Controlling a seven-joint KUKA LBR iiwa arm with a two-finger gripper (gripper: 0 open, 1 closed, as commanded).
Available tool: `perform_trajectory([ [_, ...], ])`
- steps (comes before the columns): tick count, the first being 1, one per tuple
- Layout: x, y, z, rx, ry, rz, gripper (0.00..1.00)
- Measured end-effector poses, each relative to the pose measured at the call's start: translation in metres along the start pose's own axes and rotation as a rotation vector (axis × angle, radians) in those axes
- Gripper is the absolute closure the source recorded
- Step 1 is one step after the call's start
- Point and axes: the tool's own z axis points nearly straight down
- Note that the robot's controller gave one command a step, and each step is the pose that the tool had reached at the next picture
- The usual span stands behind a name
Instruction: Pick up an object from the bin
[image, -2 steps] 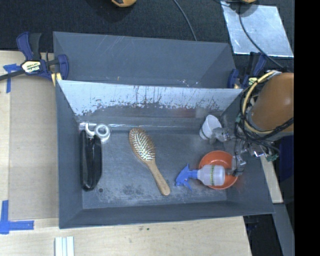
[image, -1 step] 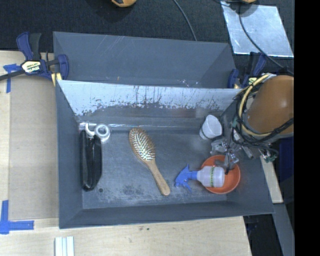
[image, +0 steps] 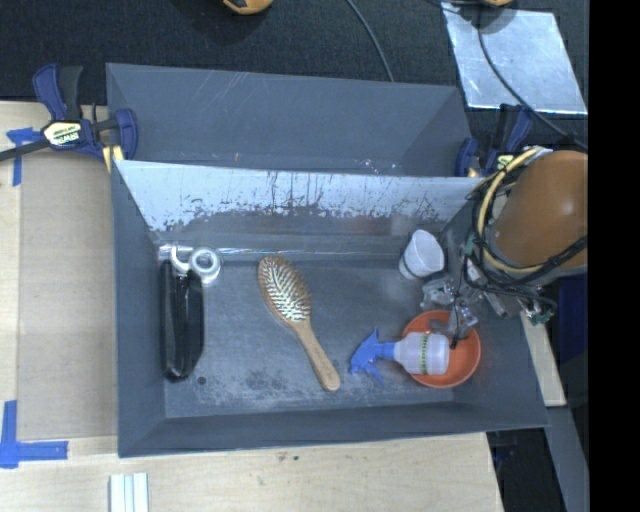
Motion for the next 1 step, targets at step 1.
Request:
perform_trajectory([
  [1, 0.0220, 0.0252, -0.0243, 0.000, -0.001, -0.177, 1.00],
])
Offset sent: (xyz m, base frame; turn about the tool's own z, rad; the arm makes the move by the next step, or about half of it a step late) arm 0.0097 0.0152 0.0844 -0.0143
